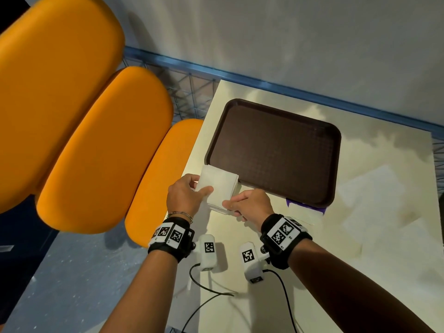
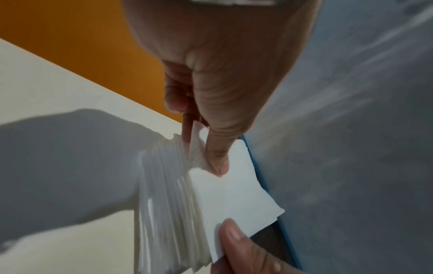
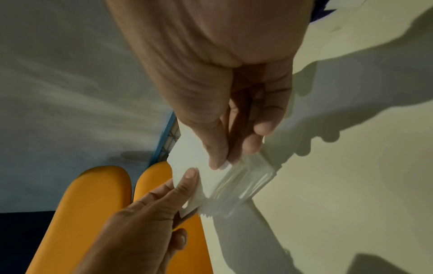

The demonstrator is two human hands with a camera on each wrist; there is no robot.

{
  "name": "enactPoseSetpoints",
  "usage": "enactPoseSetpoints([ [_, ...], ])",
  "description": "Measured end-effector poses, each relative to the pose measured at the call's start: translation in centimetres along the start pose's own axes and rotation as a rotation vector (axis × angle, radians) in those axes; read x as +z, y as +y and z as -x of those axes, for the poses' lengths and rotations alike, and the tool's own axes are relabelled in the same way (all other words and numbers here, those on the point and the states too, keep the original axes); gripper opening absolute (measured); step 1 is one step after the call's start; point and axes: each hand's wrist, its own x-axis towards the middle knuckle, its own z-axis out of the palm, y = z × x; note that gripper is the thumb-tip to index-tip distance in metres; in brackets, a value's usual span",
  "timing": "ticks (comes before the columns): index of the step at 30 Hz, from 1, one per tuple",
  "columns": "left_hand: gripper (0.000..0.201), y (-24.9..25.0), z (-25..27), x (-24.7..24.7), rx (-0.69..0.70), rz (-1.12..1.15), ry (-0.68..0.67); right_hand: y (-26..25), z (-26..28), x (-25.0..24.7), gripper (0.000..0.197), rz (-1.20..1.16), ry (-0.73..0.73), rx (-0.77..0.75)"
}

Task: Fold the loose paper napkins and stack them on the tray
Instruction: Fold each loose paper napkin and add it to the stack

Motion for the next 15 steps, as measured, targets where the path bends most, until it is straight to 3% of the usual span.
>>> enactPoseSetpoints([
  [7, 0.064, 0.5, 0.6, 0.1, -0.023, -0.104, 0.058, 0.1, -0.5, 0.0, 0.033, -0.030, 0.037, 0.009],
  [13, 0.067, 1.2, 1.6, -0.5, -0.063, -0.127, 0.092, 0.1, 0.4, -1.2, 0.014, -0.061, 0.068, -0.074],
  [15, 0.065, 1.4, 2.4, -0.8, -0.036, -0.133, 0.119, 0.6, 1.0, -2.2, 0.018, -0.065, 0.069, -0.085],
])
